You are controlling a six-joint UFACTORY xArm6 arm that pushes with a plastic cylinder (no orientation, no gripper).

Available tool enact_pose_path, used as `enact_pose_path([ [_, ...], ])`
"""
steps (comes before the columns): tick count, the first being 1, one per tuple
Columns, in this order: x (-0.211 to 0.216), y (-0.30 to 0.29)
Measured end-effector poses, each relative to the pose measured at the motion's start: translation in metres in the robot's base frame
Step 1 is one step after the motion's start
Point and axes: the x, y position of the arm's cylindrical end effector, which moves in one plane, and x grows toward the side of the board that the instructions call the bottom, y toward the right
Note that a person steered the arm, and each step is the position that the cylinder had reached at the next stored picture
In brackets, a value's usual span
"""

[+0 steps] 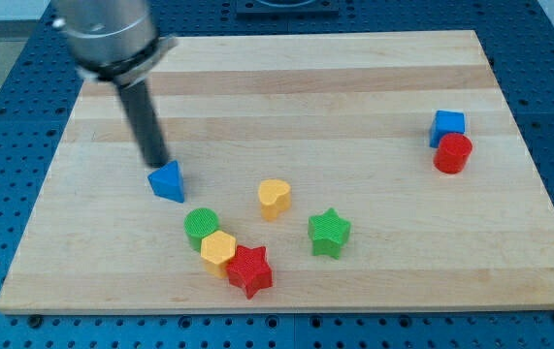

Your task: Move the blue triangle towards the center

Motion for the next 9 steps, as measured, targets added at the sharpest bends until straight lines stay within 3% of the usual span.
enact_pose_path([
  [1, 0.073, -0.038],
  [2, 0.08, -0.045],
  [5, 0.041, 0.044],
  [7, 0.031, 0.04],
  [9, -0.032, 0.1],
])
